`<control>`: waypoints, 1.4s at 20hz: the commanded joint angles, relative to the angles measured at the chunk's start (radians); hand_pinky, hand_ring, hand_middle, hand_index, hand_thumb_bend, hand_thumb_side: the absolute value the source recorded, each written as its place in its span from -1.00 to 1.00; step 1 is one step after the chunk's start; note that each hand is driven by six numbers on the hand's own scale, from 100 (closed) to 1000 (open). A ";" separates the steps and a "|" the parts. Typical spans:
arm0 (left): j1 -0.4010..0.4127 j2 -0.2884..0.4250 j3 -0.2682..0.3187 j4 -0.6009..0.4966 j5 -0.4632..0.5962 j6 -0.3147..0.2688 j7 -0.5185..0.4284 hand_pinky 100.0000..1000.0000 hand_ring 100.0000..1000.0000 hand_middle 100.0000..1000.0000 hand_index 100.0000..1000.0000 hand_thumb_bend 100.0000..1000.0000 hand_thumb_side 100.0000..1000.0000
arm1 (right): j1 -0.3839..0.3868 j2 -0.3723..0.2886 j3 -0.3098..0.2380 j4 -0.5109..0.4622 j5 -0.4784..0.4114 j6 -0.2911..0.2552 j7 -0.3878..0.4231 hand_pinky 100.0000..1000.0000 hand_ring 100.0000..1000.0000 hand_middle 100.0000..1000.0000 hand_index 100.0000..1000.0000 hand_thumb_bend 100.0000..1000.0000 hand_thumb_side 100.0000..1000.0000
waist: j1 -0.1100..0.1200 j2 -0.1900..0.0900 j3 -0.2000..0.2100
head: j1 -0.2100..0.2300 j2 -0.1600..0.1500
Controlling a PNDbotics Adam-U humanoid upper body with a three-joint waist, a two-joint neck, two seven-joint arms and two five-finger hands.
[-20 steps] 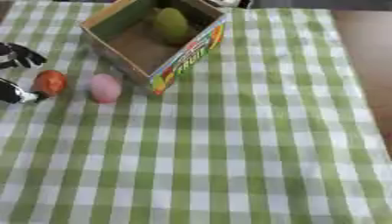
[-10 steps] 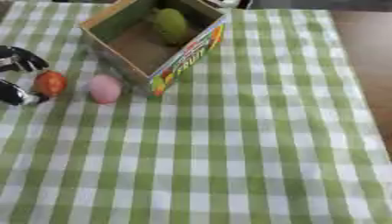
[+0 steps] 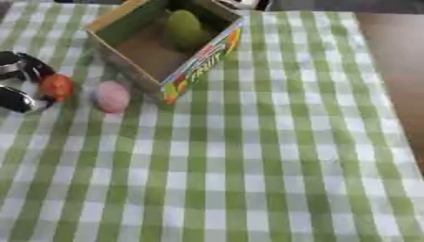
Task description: Pick up objects on the table and place them in the box.
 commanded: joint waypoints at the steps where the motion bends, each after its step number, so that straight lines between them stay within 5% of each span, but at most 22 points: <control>1: -0.021 0.018 0.002 -0.003 0.010 0.005 0.008 0.36 0.31 0.25 0.56 -0.82 -0.66 | -0.006 -0.016 -0.012 -0.016 0.002 0.001 -0.003 0.48 0.57 0.00 0.66 -1.00 -0.06 | 0.001 -0.019 -0.001 | 0.003 -0.011; 4: -0.022 0.017 0.002 -0.004 0.014 0.009 0.013 0.33 0.28 0.23 0.54 -1.00 -0.74 | -0.004 -0.016 -0.012 -0.016 0.003 0.002 -0.004 0.48 0.58 0.00 0.66 -1.00 -0.06 | 0.001 -0.019 -0.001 | 0.004 -0.010; 12: -0.022 0.034 0.012 -0.039 -0.005 0.031 0.026 0.26 0.18 0.17 0.49 -1.00 -0.99 | 0.000 -0.018 -0.013 -0.016 0.004 0.003 -0.006 0.48 0.58 0.00 0.66 -1.00 -0.06 | 0.004 -0.024 0.003 | -0.001 -0.007; 28: -0.047 0.071 0.024 -0.194 -0.057 0.083 0.082 0.15 0.04 -0.05 0.27 -1.00 -1.00 | 0.007 -0.030 -0.015 -0.016 0.010 0.003 -0.011 0.48 0.56 0.00 0.66 -1.00 -0.06 | 0.008 -0.031 0.011 | -0.011 0.003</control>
